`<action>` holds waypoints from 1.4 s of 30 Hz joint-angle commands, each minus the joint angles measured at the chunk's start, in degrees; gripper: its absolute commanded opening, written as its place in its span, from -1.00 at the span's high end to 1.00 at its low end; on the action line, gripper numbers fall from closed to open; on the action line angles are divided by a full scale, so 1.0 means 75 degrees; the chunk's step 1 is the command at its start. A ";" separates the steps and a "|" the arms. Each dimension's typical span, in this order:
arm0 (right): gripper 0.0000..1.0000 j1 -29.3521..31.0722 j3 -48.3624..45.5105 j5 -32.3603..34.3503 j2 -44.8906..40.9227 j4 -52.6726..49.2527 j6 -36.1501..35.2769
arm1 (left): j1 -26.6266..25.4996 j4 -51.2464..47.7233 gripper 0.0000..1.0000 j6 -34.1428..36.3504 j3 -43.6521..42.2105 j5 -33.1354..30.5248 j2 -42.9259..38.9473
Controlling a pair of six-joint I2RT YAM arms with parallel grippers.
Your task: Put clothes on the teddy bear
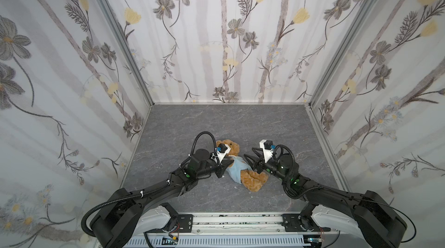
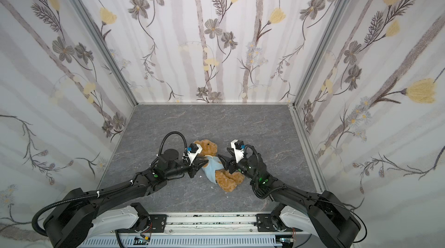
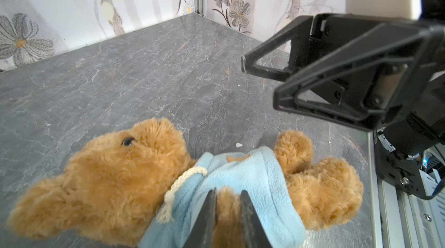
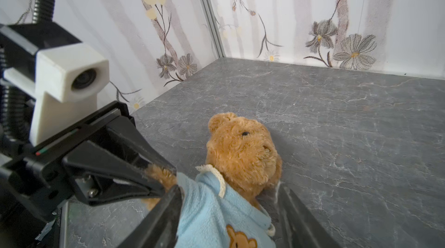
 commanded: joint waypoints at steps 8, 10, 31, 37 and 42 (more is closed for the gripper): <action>0.00 0.1086 0.1249 -0.0518 0.2419 0.0025 0.1368 | -0.0193 0.0604 0.69 -0.0545 -0.1042 -0.1042 -0.0813; 0.00 0.1240 0.1485 -0.0199 0.2635 -0.0405 0.1235 | -0.0203 0.0631 0.69 -0.0605 -0.1134 -0.1123 -0.0899; 0.08 0.1257 0.1682 0.1899 0.3044 -0.2174 0.0752 | -0.0262 0.0949 1.00 -0.1315 -0.1793 -0.1614 -0.1667; -0.34 0.0774 0.1506 0.0073 0.1672 -0.0895 0.0942 | -0.0262 0.1205 0.88 -0.1275 -0.1795 -0.1571 -0.1057; -0.40 -0.0254 0.0885 -0.0792 0.0837 -0.0864 0.1376 | -0.0234 0.1287 -0.12 -0.2142 -0.1789 -0.1888 -0.1096</action>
